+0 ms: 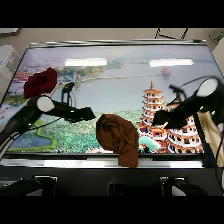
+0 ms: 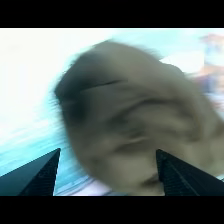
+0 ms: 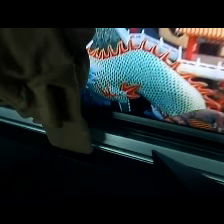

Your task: Fold the clothes and pants, and hang the long-sleeved shirts on hangers.

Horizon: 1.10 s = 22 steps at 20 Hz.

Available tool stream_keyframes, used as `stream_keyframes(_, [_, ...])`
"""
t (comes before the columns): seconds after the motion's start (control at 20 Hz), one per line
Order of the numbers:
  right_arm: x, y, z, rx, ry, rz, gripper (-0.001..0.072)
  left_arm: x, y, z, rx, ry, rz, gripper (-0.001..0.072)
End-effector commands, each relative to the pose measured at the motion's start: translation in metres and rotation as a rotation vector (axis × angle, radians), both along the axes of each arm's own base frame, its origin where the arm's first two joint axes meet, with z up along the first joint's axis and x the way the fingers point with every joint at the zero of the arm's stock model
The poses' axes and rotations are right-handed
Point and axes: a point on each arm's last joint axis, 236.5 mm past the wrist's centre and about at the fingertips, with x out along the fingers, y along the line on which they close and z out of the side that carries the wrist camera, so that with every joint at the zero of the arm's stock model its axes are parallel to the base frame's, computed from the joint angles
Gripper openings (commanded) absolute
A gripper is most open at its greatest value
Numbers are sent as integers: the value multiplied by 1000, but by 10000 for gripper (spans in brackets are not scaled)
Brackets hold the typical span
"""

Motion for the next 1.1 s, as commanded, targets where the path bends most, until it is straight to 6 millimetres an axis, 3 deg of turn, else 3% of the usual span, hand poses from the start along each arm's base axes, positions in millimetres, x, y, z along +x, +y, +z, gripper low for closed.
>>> stream_keyframes(0.0, [-71,33,-71,41,122,40,705,-35,50,-40,1,176,12,707])
stream_keyframes(0.1, [-95,52,-86,121,173,38,695,-47,28,-68,-95,187,66,528])
stream_keyframes(0.25, [-98,71,-90,209,180,-21,683,-52,-5,-92,-195,192,136,518])
stream_keyframes(0.55, [-84,71,-95,199,127,-52,674,-57,-49,-114,-219,208,163,426])
stream_keyframes(0.7, [-75,70,-99,192,92,-72,674,-51,-55,-118,-213,199,227,140])
stream_keyframes(0.8, [-79,72,-106,196,116,-91,674,-51,-56,-118,-212,199,227,28])
stream_keyframes(0.85, [-85,75,-113,208,145,-116,671,-53,-56,-118,-213,205,223,27])
stream_keyframes(0.9, [-92,79,-118,232,171,-133,635,-54,-56,-117,-214,207,220,26])
stream_keyframes(0.95, [-99,86,-121,273,188,-138,554,-53,-57,-115,-217,202,216,26])
stream_keyframes(1.0, [-102,91,-122,304,186,-135,433,-52,-57,-113,-220,196,215,26])
stream_keyframes(1.05, [-101,93,-120,315,178,-131,229,-49,-57,-109,-223,180,213,25])
